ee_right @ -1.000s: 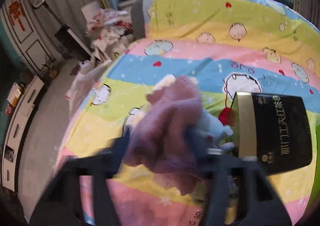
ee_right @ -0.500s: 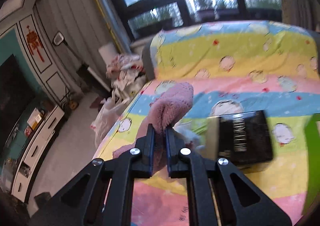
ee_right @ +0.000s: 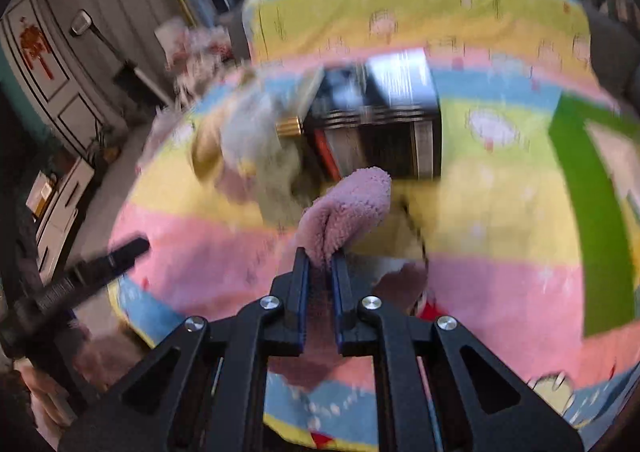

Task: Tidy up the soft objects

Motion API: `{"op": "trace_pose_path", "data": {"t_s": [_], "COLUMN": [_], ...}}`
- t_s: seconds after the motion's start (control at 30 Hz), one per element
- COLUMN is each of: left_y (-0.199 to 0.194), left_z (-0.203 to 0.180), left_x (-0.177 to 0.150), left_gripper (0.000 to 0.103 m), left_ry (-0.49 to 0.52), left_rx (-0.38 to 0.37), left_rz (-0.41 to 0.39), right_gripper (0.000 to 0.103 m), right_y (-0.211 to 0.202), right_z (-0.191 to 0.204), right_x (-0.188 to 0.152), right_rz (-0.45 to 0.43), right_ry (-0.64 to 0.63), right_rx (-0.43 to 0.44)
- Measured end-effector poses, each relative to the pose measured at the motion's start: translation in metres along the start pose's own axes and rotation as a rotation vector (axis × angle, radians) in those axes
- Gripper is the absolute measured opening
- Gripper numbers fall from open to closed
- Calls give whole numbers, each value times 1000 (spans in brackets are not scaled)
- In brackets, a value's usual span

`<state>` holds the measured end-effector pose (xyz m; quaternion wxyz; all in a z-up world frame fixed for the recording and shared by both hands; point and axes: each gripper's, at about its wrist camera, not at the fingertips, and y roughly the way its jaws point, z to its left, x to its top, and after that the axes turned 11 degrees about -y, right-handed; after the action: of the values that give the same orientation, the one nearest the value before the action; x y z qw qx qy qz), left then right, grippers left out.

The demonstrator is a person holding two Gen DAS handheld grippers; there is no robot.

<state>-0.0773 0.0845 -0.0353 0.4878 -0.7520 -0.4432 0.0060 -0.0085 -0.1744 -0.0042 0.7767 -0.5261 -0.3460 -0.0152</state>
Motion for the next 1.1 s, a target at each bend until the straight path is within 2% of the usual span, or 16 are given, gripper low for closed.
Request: {"op": "trace_pose_path", "data": {"t_s": [0.13, 0.23, 0.3, 0.37, 0.47, 0.57, 0.73, 0.83, 0.9, 0.97, 1.07, 1.1], "left_y": [12, 24, 35, 46, 55, 57, 62, 65, 66, 65, 67, 70], "left_z": [-16, -30, -39, -49, -58, -67, -82, -87, -90, -92, -97, -97], "left_x": [-13, -26, -36, -48, -60, -69, -92, -102, -107, -112, -119, -121], "left_gripper": [82, 82, 82, 82, 82, 82, 82, 82, 82, 81, 63, 48], "left_ry": [50, 100, 127, 141, 158, 191, 276, 321, 348, 374, 420, 416], "left_rx": [-48, -102, -122, -135, -177, -181, -198, -173, -162, -156, -155, -177], "left_rz": [90, 175, 229, 288, 352, 366, 407, 384, 367, 342, 308, 328], "right_gripper": [12, 15, 26, 56, 72, 81, 81, 80, 75, 66, 55, 52], "right_y": [12, 16, 14, 7, -15, -29, -12, 6, 15, 22, 30, 31], "right_z": [0, -10, -19, -25, -36, -49, -58, -59, -57, -54, -50, -49], "right_x": [-22, -31, -36, -40, -42, -46, -50, -55, -58, -60, -59, -59], "right_rz": [86, 128, 161, 146, 72, 37, 55, 95, 113, 117, 116, 113], "right_ry": [-21, 21, 61, 91, 131, 185, 267, 314, 325, 335, 336, 331], "right_rx": [7, 26, -11, 1, 18, 8, 82, 115, 145, 184, 179, 170]}}
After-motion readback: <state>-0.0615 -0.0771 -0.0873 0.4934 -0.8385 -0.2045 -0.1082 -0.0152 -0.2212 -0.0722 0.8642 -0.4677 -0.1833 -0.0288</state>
